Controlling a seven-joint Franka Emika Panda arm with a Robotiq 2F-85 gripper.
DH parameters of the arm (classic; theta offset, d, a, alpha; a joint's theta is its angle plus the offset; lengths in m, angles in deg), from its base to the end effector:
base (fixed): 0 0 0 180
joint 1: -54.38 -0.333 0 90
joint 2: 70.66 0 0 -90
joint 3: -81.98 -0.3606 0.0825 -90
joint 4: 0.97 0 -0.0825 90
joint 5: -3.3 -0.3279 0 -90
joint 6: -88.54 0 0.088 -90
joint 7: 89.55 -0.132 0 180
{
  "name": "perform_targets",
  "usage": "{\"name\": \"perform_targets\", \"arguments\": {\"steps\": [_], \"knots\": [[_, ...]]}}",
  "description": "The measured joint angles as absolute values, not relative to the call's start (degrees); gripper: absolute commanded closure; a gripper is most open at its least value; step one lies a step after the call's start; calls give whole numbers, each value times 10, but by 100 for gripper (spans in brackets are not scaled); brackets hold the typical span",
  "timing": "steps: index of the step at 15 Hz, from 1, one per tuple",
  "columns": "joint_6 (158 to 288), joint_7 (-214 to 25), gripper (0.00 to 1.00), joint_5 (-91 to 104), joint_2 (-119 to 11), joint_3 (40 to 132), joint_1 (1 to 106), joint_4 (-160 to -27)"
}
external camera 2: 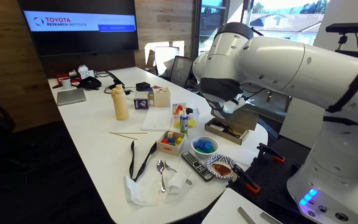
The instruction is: Open the cardboard box on the right
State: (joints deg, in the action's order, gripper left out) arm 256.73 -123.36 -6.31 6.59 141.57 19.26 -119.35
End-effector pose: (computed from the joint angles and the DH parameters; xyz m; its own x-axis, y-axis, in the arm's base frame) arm 0.5411 -0.2239 0.1182 0.8118 -0.3656 0.4553 -0.5800 -0.4143 0.7014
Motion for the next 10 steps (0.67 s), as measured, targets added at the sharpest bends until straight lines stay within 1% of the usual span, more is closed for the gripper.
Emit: {"name": "perform_targets", "arguments": {"steps": [10], "knots": [[2522,-1234,0,-63,67,1411,256,-1136]]}}
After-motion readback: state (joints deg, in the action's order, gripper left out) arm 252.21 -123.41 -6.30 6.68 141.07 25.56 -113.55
